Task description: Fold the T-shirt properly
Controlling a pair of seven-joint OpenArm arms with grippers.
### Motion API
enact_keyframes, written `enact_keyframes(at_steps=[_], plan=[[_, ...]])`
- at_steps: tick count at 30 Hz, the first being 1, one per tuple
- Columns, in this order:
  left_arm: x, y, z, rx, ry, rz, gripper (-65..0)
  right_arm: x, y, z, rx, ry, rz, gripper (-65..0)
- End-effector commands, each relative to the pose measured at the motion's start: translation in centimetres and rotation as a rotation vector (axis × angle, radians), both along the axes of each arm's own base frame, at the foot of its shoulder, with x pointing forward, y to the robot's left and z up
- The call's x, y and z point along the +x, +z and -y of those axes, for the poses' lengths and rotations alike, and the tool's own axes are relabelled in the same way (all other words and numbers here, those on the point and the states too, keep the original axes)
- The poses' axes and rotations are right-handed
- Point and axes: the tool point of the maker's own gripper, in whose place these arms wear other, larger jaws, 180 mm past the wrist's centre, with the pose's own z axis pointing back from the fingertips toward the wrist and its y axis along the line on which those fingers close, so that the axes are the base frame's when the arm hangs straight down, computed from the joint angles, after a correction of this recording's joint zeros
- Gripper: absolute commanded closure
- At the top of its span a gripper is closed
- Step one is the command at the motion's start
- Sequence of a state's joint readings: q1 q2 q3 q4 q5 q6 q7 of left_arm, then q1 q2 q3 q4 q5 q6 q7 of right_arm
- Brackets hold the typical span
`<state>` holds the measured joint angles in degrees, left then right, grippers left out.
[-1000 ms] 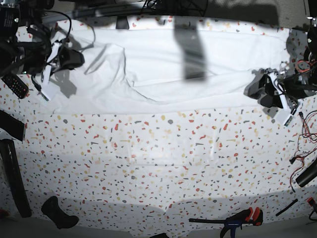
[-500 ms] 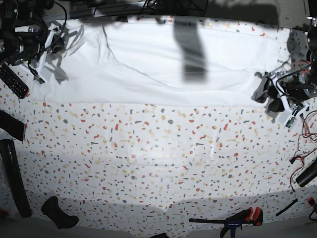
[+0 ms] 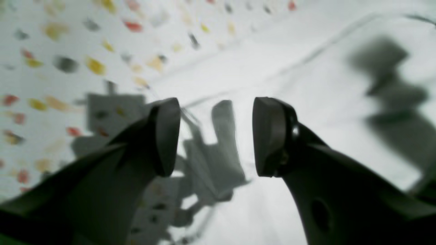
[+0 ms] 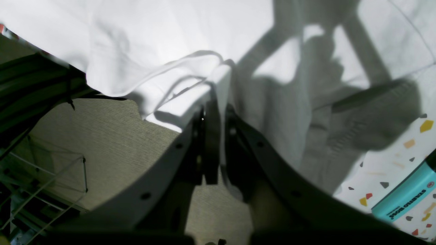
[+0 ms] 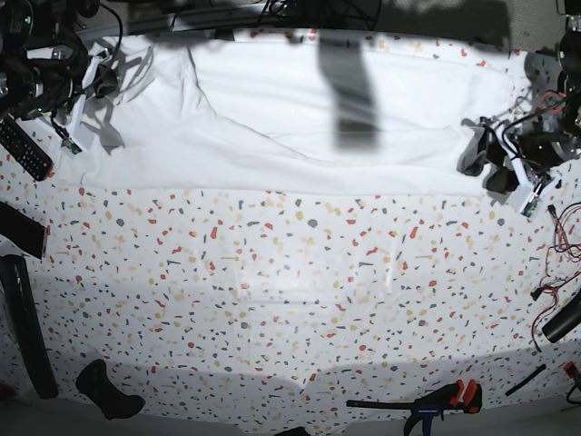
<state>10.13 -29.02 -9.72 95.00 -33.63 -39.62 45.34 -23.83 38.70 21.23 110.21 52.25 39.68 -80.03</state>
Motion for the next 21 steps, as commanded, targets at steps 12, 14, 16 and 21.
enact_keyframes(at_steps=[12,14,16,21], plan=[[-0.1,-0.8,2.6,-0.027,0.004,-0.01,-33.0,0.4,0.6,0.3,-0.015,0.017,0.018,0.0],[-0.7,-1.2,2.7,-0.032,-0.001,-0.048,-31.4,0.4,0.6,0.3,-0.015,0.017,0.018,0.0],[-1.2,-1.4,3.0,-0.05,-0.009,-0.083,-26.8,0.4,0.6,0.3,-0.015,0.017,0.018,0.0],[-1.0,-0.2,4.4,-0.167,-0.017,-0.077,-14.9,0.4,0.6,0.3,-0.015,0.017,0.018,0.0]])
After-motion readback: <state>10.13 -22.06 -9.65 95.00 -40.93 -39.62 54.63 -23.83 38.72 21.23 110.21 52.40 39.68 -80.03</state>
